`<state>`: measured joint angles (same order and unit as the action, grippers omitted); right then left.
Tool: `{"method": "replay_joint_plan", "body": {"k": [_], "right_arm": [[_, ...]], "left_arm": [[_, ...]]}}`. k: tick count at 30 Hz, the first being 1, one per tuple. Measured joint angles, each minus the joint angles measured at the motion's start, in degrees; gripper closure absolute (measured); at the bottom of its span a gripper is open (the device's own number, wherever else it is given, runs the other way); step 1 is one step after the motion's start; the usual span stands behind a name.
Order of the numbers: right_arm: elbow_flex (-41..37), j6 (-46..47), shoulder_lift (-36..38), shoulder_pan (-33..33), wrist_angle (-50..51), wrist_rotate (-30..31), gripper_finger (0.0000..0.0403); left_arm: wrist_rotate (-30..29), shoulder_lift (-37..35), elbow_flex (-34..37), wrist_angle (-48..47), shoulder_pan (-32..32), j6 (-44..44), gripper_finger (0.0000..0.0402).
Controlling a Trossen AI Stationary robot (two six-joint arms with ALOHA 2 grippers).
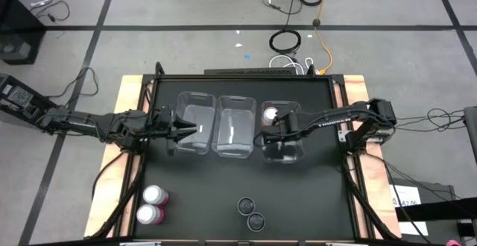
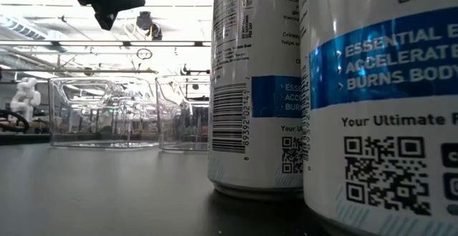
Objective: Sort soda cans
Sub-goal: Put the yellow-white soda can into the right transparent bin
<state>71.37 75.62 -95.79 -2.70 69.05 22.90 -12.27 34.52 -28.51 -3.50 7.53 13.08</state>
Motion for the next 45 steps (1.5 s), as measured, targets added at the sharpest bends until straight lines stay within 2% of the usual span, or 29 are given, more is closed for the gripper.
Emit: {"method": "replay_joint_plan", "body": {"k": [9, 16, 20, 27, 39, 45], "right_arm": [[-0.4, 2.9, -1.7, -1.9, -2.0, -1.9, 0.0268], [-9.3, 7.9, -3.1, -4.0, -15.9, -5.4, 0.0268], [-12.1, 9.7, -3.1, -4.6, -17.4, -5.2, 0.0268], [-12.3, 8.9, -3.1, -4.2, -17.7, -1.7, 0.0268], [-12.4, 7.7, -3.5, -1.9, -17.3, 8.1, 0.0268], [-14.0, 7.7, -3.5, -1.5, -18.4, 10.3, 0.0268]], "left_arm": [[0.0, 0.0, 0.0, 0.0, 0.0, 0.0, 0.0293], [0.0, 0.0, 0.0, 0.0, 0.0, 0.0, 0.0293], [0.0, 0.0, 0.0, 0.0, 0.0, 0.0, 0.0293], [0.0, 0.0, 0.0, 0.0, 0.0, 0.0, 0.0293], [0.0, 0.0, 0.0, 0.0, 0.0, 0.0, 0.0293], [0.0, 0.0, 0.0, 0.0, 0.0, 0.0, 0.0293]]}}
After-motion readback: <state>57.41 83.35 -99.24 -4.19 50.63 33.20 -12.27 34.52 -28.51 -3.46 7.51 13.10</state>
